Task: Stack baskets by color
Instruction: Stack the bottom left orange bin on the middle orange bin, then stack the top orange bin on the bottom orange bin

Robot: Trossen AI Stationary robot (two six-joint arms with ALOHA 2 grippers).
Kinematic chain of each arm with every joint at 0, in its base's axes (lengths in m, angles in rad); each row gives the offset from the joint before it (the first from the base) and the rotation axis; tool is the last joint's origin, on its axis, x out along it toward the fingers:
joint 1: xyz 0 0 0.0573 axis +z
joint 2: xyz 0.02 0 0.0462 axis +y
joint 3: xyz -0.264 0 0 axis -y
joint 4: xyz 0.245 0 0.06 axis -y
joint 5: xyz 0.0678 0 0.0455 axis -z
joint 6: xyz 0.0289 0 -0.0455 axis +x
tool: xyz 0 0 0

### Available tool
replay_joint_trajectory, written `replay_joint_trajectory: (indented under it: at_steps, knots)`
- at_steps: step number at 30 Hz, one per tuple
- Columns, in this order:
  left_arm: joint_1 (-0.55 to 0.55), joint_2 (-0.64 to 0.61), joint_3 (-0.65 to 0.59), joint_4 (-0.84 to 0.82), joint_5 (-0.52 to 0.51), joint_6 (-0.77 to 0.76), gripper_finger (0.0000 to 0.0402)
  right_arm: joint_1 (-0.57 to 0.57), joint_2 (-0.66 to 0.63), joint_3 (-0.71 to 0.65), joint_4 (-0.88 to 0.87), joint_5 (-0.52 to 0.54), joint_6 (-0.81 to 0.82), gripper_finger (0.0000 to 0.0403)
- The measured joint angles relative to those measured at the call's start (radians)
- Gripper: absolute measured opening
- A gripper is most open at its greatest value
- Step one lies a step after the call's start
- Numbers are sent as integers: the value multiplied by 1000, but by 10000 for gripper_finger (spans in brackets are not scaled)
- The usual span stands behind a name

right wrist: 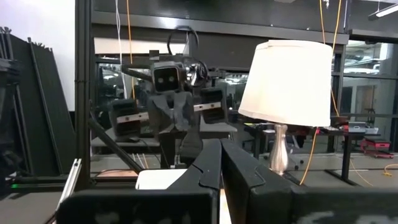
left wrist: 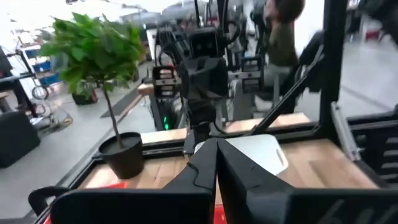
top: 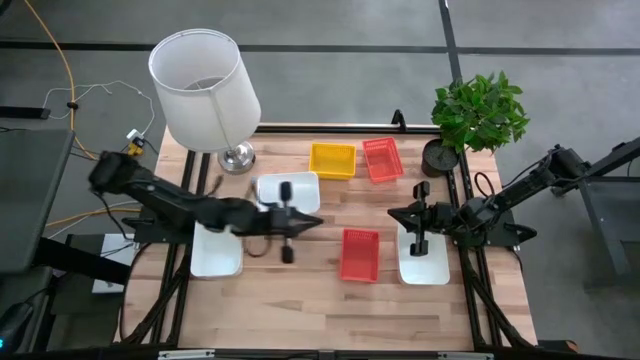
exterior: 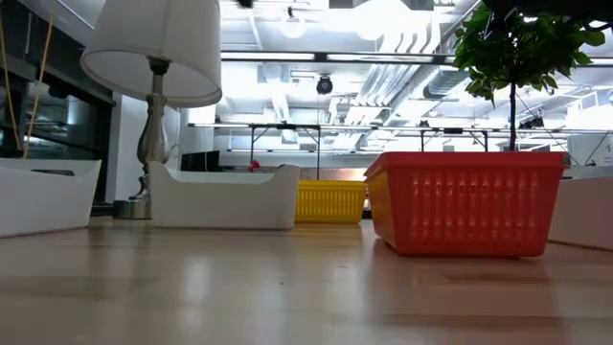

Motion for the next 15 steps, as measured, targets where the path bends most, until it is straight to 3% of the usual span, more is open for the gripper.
replay_joint_trajectory:
  at_steps: [7, 15]
  knots:
    - [-34, -214, -231, 84, 49, -77, 0, 0, 0, 0, -9, 0, 7, 0]
    - [-40, -310, -321, 95, 74, -119, 0, 0, 0, 0, -15, 0, 6, 0]
